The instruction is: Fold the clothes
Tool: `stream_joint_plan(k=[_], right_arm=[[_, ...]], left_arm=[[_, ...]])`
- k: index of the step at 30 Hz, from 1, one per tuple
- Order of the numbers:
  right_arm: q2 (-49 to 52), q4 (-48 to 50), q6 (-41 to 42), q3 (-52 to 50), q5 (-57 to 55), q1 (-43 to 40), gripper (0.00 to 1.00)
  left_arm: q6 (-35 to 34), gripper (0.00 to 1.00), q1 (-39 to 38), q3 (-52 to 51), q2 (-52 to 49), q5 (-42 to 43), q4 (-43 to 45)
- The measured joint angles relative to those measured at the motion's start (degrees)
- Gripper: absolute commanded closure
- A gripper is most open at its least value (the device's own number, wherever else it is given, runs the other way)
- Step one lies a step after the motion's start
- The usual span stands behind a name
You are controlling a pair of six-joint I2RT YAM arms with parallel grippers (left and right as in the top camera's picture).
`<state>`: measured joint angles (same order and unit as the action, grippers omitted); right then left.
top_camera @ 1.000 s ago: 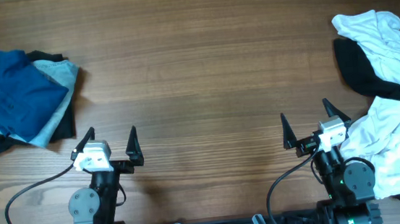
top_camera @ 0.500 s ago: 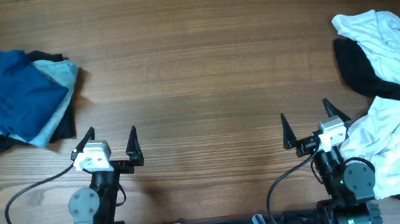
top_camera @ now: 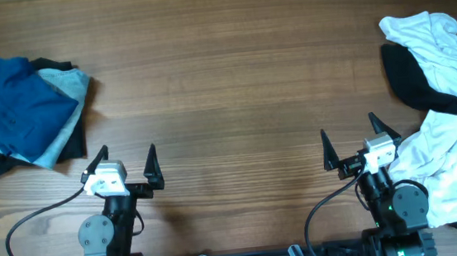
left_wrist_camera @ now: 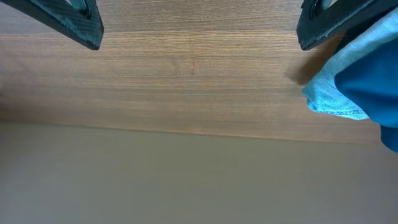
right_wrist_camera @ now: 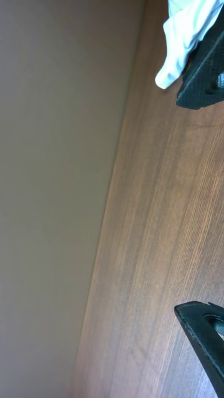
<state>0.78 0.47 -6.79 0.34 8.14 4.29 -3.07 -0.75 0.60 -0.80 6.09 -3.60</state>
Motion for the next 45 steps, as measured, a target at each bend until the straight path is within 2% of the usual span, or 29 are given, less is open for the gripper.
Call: stream_joint_plan(k=[26,31,34,38,42,45], right_arm=[[0.00,-0.09,1.62,0.00,-0.04,0.00,0.00],[0.98,-9.68,8.28,3.23,-3.39,-0.04,0.00],[3.91,-15.08,9.66,9.33,-5.75,-0.11,0.00],[12.22,-21.57,10.34,18.60,-8.85,-0.11,0.00],[25.44,-29.20,11.06,27.82,-10.14,-0.11,0.01],[39.28,-36.17,13.60,34.25,-10.62,-1.01,0.00]], left_arm=[[-0.74,0.00,0.00,-0.02,0.02,0.00,0.00],[-3.72,0.00,0.00,0.92,-0.04,-0.04,-2.58],[-4.20,0.00,0.00,4.20,-0.81,0.24,-9.22],[-4.76,0.00,0.00,12.92,-7.37,0.76,-16.35],[-4.76,0.00,0.00,22.38,-18.38,0.90,-21.09],[-4.76,0.00,0.00,29.62,-29.81,0.90,-26.23]])
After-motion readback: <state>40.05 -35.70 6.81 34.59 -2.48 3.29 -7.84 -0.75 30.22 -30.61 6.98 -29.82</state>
